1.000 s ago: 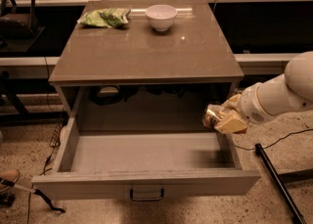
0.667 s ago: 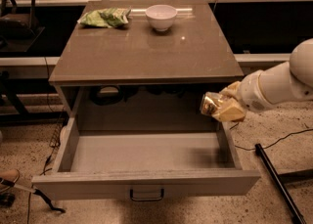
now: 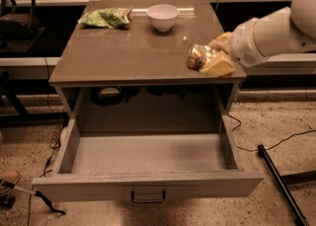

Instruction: Pick orange can from top drawer and place on counter

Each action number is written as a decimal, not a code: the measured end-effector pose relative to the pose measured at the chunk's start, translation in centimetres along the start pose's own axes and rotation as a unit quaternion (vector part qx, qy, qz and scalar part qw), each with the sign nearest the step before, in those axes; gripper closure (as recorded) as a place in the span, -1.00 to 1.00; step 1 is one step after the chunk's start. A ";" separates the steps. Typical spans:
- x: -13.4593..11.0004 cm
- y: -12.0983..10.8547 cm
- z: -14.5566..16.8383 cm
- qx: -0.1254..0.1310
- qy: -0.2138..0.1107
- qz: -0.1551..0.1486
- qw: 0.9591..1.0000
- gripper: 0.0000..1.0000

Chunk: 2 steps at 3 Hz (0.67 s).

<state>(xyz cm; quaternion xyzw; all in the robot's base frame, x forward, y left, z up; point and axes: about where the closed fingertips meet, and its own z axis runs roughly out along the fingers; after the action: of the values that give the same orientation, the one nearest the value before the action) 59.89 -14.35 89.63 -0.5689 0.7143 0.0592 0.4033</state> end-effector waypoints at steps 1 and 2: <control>-3.3 -3.4 2.3 0.015 -0.018 -0.001 1.000 1.00; -6.2 -7.0 7.3 0.004 -0.036 0.024 0.999 0.49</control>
Offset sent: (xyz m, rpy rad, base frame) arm 0.1414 0.0826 0.0255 0.1350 -0.0015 -0.0300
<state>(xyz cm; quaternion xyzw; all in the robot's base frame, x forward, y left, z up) 69.74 -8.07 91.38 -0.5474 0.7130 0.0860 0.4296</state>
